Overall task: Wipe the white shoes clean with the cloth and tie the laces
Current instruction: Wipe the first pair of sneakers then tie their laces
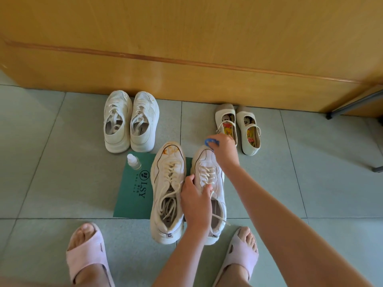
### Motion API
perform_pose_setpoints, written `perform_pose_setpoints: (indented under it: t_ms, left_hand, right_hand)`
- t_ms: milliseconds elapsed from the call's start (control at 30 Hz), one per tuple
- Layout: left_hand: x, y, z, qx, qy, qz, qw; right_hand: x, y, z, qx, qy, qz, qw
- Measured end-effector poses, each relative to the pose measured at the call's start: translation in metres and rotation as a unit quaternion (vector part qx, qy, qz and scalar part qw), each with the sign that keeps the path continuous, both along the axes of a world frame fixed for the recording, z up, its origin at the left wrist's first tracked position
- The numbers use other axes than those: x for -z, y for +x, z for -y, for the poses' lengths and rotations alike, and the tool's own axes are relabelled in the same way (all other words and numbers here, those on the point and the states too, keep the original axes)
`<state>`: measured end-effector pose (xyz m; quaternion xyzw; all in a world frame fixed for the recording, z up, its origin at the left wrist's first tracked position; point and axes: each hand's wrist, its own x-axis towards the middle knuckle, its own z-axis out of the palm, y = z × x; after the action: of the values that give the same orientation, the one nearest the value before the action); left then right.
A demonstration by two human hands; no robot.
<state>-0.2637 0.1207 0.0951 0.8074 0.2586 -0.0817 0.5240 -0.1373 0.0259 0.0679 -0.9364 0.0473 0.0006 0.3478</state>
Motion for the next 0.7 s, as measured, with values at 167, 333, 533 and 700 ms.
perform_pose_setpoints:
  t_ms: [167, 333, 533, 700]
  left_hand:
    - [0.005, 0.001, 0.000, 0.003, 0.010, 0.005, 1.000]
    - [0.006, 0.000, 0.000, 0.012, 0.012, 0.024, 1.000]
    - [0.008, -0.001, 0.000, 0.021, 0.016, 0.019, 0.999]
    - [0.008, 0.001, 0.000, 0.015, 0.002, 0.005, 1.000]
  right_hand:
    - [0.001, -0.028, -0.001, 0.009, 0.075, -0.002, 0.997]
    - [-0.002, -0.045, -0.003, -0.126, 0.052, 0.020, 0.990]
    - [0.008, -0.042, 0.002, -0.124, 0.002, 0.067, 0.990]
    - [0.013, -0.031, 0.002, 0.069, 0.073, 0.022, 0.995]
